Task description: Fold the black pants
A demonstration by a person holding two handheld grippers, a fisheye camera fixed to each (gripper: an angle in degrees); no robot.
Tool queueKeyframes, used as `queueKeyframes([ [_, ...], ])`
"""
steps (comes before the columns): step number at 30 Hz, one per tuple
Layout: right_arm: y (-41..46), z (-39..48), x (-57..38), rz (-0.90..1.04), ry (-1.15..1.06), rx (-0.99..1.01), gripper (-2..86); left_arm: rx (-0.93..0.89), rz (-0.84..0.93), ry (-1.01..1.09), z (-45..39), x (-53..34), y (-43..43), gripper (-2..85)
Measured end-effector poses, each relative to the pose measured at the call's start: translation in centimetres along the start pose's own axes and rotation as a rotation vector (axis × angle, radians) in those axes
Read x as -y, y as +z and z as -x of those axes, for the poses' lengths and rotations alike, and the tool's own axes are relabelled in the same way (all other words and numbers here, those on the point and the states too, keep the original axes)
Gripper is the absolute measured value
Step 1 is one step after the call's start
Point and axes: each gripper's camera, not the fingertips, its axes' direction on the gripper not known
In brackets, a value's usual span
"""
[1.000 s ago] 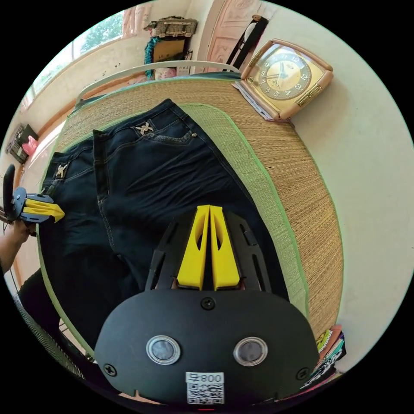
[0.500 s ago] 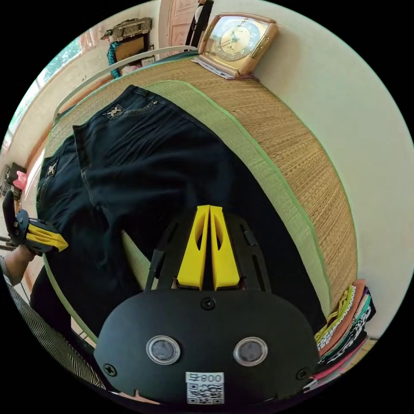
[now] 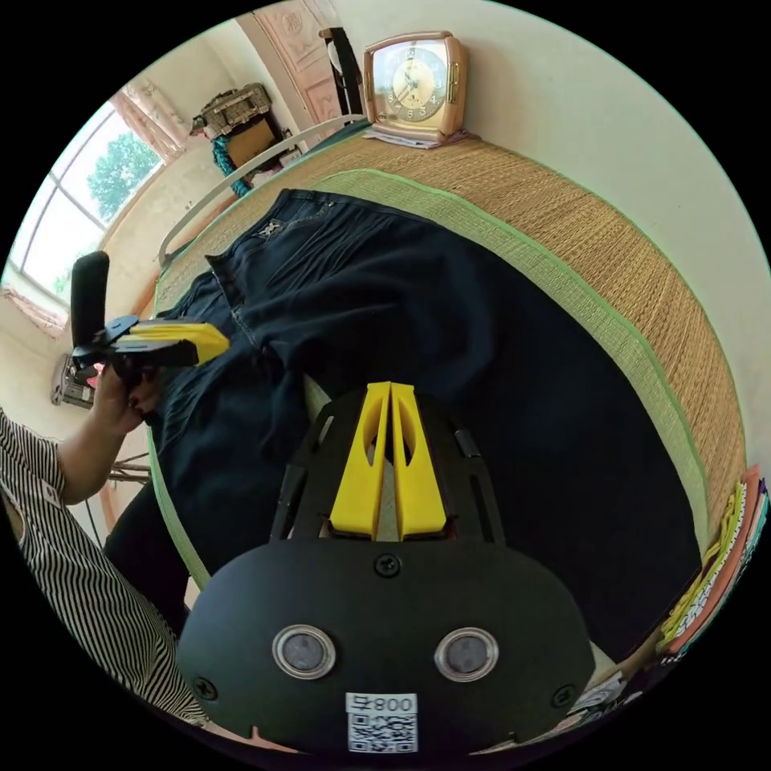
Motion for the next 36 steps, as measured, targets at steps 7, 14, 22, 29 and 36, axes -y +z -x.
queueKeyframes([
  [7,0.3,-2.4,-2.4,0.041,0.022,0.029,1.5,0.102,0.231,0.058,0.1,2.2,5.7,0.0],
  [14,-1.1,-7.7,-1.9,-0.055,0.204,-0.168,0.3,0.145,0.259,0.106,-1.0,2.9,5.2,0.0],
  [22,0.2,-12.0,-0.9,-0.048,0.29,-0.212,0.3,0.173,0.255,0.149,-1.1,3.7,4.0,0.3],
  [29,-1.8,-5.9,-0.7,-0.191,0.07,-0.052,1.9,0.056,-0.07,-0.104,3.2,0.6,-5.6,1.9],
  [36,2.7,8.1,8.0,-0.171,-0.367,0.213,8.6,0.247,-0.226,-0.441,10.9,-3.9,-14.5,3.2],
])
